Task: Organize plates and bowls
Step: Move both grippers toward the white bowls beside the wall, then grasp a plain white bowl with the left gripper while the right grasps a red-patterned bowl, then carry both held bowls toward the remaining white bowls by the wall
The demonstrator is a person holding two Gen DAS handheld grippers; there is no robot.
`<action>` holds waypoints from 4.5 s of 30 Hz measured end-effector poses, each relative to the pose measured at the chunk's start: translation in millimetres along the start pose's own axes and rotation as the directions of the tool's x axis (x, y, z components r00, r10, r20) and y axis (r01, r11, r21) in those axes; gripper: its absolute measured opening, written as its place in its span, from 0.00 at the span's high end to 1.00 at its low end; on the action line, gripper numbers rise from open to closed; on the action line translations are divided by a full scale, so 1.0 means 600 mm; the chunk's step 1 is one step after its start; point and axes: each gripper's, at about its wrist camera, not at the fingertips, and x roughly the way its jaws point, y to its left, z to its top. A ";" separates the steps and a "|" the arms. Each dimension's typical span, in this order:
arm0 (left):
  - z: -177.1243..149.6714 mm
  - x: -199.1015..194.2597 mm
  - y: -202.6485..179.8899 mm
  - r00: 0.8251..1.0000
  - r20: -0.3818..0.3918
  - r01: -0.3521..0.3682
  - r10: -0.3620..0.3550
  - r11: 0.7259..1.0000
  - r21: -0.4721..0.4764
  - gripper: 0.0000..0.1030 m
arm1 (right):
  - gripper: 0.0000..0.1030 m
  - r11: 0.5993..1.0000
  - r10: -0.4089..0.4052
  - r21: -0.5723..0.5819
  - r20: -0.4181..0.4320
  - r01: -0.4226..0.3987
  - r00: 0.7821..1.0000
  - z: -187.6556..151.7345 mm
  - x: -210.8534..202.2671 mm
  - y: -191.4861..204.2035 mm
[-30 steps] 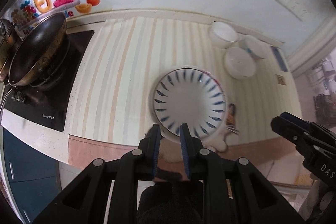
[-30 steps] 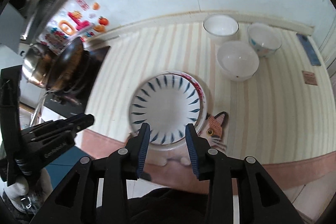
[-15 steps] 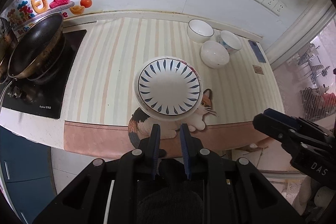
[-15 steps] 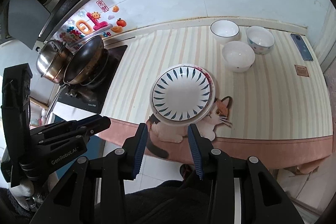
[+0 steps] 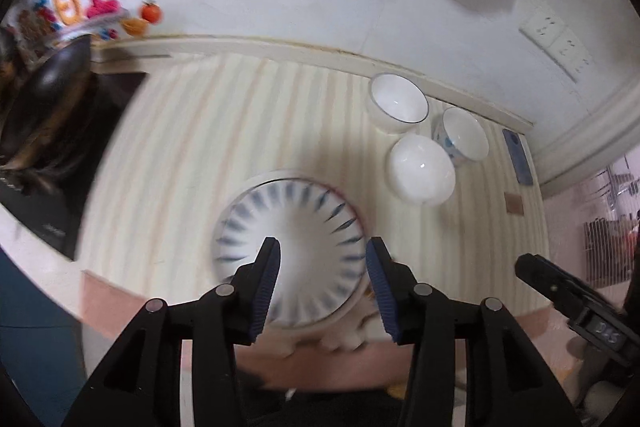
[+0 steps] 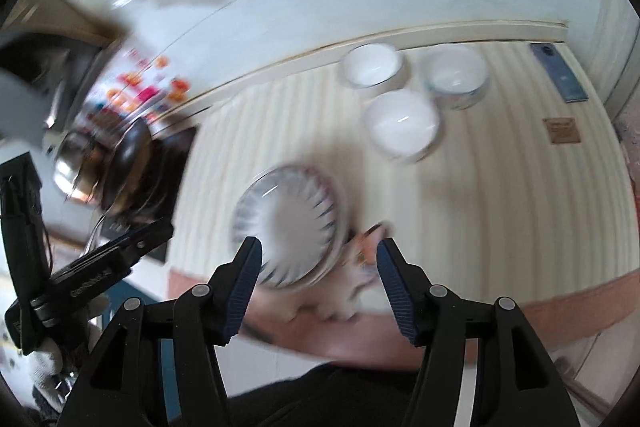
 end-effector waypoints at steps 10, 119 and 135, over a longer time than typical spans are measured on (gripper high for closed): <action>0.127 0.275 -0.102 0.978 -0.207 0.027 -0.041 0.997 -0.069 0.61 | 0.41 0.995 0.022 0.095 -0.151 -0.007 0.988 0.158 0.225 -0.170; 0.080 0.222 -0.302 0.973 -0.190 0.166 -0.134 0.972 0.168 0.89 | 0.89 0.993 0.022 0.112 0.012 -0.024 1.000 0.139 0.099 -0.280; -0.042 0.256 -0.268 0.949 -0.313 0.103 -0.031 0.970 0.218 0.89 | 0.89 0.990 0.056 0.137 -0.147 -0.036 0.987 -0.023 0.139 -0.270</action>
